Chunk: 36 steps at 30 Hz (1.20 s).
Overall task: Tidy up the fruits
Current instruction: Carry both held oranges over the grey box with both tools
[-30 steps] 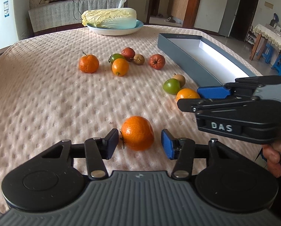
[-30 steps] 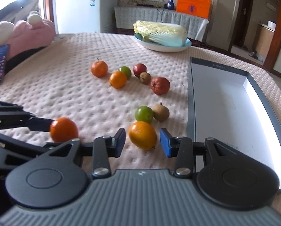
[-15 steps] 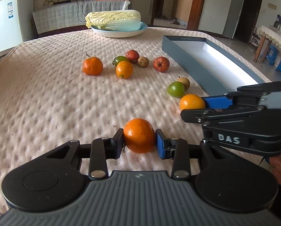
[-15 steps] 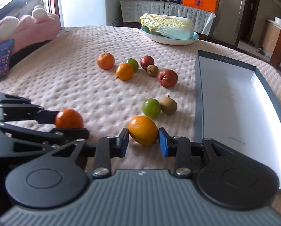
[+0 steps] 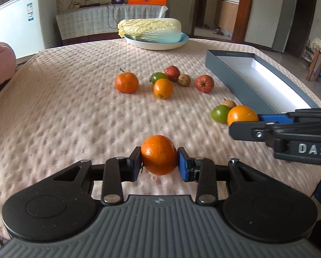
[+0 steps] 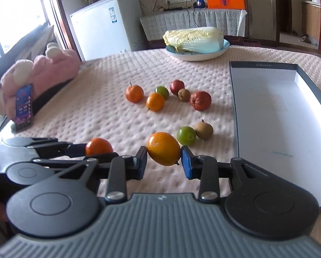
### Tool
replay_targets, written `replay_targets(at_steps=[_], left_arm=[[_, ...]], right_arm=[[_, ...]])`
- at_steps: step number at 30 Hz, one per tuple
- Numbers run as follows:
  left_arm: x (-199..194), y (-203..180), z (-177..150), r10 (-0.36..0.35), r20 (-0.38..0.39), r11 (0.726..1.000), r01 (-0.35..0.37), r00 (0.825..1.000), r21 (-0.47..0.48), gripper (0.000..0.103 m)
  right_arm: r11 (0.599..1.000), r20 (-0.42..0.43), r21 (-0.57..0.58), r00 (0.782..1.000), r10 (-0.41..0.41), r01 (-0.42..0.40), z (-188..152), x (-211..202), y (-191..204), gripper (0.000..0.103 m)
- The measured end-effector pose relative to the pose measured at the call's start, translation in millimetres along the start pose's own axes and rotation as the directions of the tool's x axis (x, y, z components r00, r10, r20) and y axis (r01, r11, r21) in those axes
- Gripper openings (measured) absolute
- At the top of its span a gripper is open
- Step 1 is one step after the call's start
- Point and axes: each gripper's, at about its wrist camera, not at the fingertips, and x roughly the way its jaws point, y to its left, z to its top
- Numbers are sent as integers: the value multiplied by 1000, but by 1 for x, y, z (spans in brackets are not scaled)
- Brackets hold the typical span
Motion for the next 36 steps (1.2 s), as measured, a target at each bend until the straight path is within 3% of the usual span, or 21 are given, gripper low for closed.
replay_targets(at_steps=[8, 19, 36], left_arm=[[-5, 5, 9, 27, 34, 998, -26, 999, -52, 40], [-8, -7, 25, 63, 65, 997, -59, 996, -52, 40], [-2, -33, 48, 50, 96, 998, -45, 994, -46, 40]], right_arm=[[1000, 38, 12, 999, 10, -11, 4, -8, -4, 37], [1000, 92, 3, 996, 18, -18, 9, -25, -9, 37], [1000, 158, 14, 987, 3, -6, 13, -49, -26, 37]])
